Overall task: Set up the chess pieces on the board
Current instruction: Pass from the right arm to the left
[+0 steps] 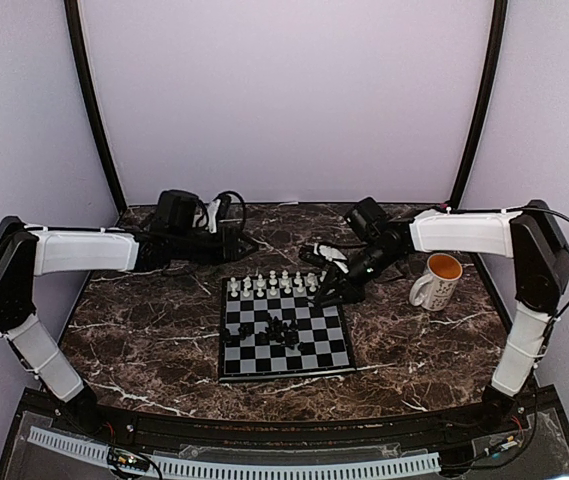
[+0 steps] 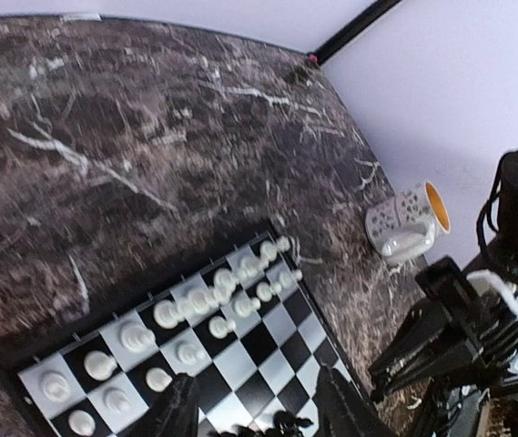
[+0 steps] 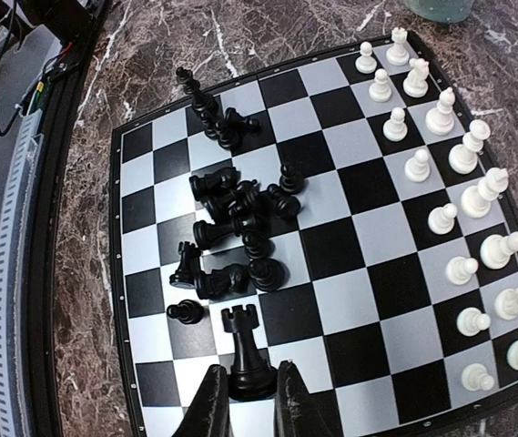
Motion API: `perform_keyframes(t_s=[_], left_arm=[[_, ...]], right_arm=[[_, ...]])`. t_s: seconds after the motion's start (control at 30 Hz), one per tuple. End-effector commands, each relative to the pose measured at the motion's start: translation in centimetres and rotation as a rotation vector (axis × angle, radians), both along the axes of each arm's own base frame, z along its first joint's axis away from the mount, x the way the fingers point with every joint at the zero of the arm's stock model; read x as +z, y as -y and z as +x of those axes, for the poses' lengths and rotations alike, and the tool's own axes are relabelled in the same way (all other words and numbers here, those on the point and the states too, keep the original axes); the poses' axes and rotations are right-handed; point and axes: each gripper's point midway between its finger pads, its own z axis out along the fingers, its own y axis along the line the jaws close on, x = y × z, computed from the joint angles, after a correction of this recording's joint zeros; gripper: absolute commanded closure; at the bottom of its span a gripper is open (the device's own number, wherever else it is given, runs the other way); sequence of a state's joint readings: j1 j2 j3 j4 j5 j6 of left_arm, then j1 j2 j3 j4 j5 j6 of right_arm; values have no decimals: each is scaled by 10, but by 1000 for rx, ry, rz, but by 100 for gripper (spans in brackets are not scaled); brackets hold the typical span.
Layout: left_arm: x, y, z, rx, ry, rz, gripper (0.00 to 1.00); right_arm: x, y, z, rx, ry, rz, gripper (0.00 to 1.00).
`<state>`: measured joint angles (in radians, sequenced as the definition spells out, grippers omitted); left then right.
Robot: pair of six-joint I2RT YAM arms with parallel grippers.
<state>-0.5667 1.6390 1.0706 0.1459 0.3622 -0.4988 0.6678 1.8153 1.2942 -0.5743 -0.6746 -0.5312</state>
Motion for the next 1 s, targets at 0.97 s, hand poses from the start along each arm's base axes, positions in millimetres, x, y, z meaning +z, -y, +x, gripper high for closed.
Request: perform_keyframes(t_s=[0.97], left_arm=[[-22, 96, -117, -198, -240, -290, 55]], right_arm=[[33, -12, -9, -19, -77, 170, 93]])
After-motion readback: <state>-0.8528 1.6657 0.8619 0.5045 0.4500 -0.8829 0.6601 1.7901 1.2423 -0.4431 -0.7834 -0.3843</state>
